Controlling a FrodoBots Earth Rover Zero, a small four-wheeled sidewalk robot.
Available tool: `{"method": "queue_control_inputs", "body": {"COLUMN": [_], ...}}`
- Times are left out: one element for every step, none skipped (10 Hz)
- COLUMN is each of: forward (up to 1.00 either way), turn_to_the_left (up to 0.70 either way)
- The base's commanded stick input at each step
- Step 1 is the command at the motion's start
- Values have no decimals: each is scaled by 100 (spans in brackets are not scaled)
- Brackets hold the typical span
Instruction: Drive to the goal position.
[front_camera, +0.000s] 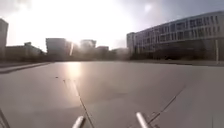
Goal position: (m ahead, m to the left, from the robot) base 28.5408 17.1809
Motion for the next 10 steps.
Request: {"method": "queue_control_inputs", "body": {"forward": [0, 0, 0, 0, 100, 100, 100, 100, 100, 100], "turn_to_the_left": [0, 0, 0, 0, 0, 0, 0, 11, 27, 27]}}
